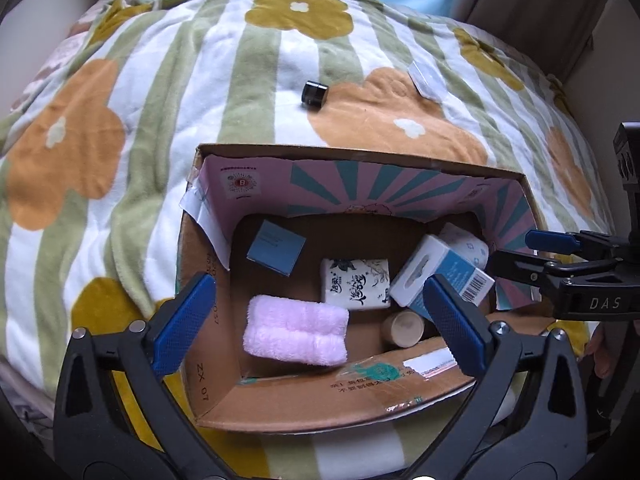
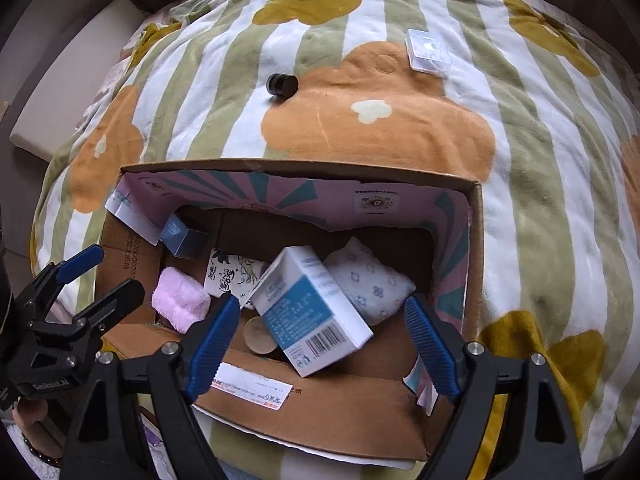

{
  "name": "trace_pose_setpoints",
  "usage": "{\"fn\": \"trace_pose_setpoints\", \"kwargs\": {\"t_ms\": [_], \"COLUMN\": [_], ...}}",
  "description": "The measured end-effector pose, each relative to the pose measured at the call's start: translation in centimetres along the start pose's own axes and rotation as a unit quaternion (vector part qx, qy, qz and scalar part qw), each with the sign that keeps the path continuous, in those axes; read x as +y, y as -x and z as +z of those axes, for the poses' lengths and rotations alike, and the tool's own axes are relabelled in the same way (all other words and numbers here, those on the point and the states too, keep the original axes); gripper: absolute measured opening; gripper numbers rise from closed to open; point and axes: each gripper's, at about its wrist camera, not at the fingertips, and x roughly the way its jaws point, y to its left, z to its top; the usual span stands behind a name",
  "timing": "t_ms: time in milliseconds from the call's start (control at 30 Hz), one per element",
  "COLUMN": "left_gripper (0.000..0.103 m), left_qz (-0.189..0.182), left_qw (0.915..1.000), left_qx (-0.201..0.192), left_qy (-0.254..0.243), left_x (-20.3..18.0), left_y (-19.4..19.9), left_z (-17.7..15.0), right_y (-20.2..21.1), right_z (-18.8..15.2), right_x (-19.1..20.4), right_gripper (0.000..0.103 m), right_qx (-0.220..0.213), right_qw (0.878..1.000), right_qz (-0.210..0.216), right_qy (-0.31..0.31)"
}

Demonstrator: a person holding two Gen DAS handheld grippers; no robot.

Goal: Organize objects
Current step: 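Carry the PROYA box and SUPER DEER box over the box and open both tools, then move both tools back toward the black jar and clear earphone case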

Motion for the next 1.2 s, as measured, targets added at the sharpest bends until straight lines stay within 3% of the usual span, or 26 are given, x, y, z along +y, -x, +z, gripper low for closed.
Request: {"fn": "trace_pose_setpoints", "kwargs": {"t_ms": [733,933,1200], "left_gripper": [0.103,0.103,0.103], "left_qz": [-0.009,0.005,0.000], "left_qw": [0.9994,0.9974,0.9891], "left_qx": [0.004,-0.014,-0.058], "left_qy": [-0.034,-0.071,-0.135], "left_x": [-0.4,0.2,1.1], "left_y": [0.4,1.0,1.5], "left_z": [3.4,7.4,15.9], "right_y": [0.5,2.5,4.8], "right_z": [0.7,3.6,10.7], "right_x": [-0.9,-1.1,-3.0], "right_gripper": [0.082,0.082,0.082], "right_qx": [0.008,-0.021,-0.064], "right_qw": [1.000,0.999,0.995], "right_qz": [-0.003,-0.024,-0.066], "right_qy": [-0.020,-0.029,-0.035]}}
